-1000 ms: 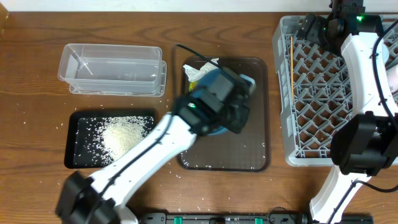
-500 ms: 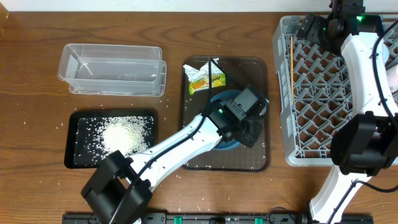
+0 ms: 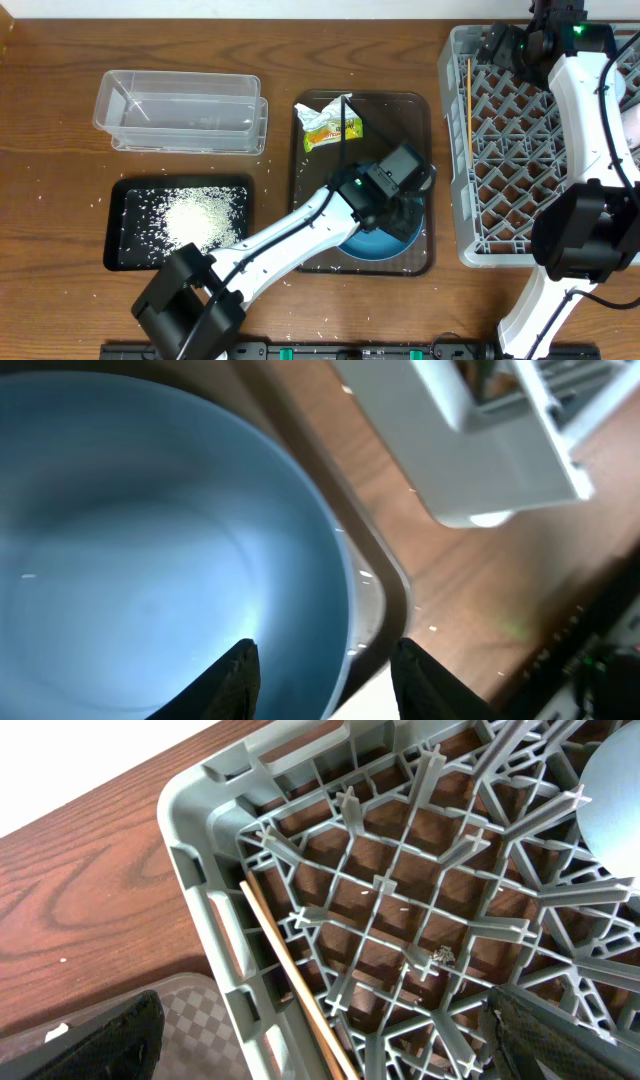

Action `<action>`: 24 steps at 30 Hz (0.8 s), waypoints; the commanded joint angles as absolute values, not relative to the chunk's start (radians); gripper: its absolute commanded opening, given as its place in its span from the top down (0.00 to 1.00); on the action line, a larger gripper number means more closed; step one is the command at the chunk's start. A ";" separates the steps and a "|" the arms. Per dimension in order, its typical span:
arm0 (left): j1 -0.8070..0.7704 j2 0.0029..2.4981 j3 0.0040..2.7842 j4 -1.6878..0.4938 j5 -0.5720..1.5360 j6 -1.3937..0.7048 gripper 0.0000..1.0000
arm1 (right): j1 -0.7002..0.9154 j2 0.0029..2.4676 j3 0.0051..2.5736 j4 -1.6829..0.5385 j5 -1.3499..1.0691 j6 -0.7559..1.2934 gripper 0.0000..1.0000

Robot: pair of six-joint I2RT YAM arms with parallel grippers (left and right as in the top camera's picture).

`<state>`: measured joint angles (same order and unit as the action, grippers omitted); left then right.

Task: Sort waste into correct bins and load items into the dishwasher rack
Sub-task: 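Carry the empty blue plate back and set it on the brown tray, then reach the left gripper to the white tissue wrapper and grasp it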

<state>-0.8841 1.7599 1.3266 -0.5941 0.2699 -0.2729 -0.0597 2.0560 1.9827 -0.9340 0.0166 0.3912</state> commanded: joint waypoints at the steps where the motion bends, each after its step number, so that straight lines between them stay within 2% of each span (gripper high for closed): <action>1: -0.823 1.740 1.383 -0.593 0.171 -0.271 0.53 | -0.064 2.059 1.982 -0.935 0.018 0.403 0.01; 6: -0.701 1.738 1.463 -0.569 0.086 -0.223 0.53 | -0.064 2.059 1.982 -0.935 0.018 0.404 0.01; 12: -0.584 1.782 1.465 -0.450 0.040 -0.036 0.50 | -0.064 2.059 1.982 -0.935 0.018 0.404 0.01; 16: -0.532 1.877 1.464 -0.358 -0.073 -0.033 0.50 | -0.064 2.059 1.982 -0.935 0.018 0.404 0.01; 24: -0.501 2.049 1.464 -0.338 -0.072 -0.034 0.50 | -0.064 2.059 1.982 -0.935 0.018 0.404 0.01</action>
<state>-0.5022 2.0109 1.4578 -0.3374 -0.0448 -0.0509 -0.0597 2.0560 1.9827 -0.9340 0.0166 0.3912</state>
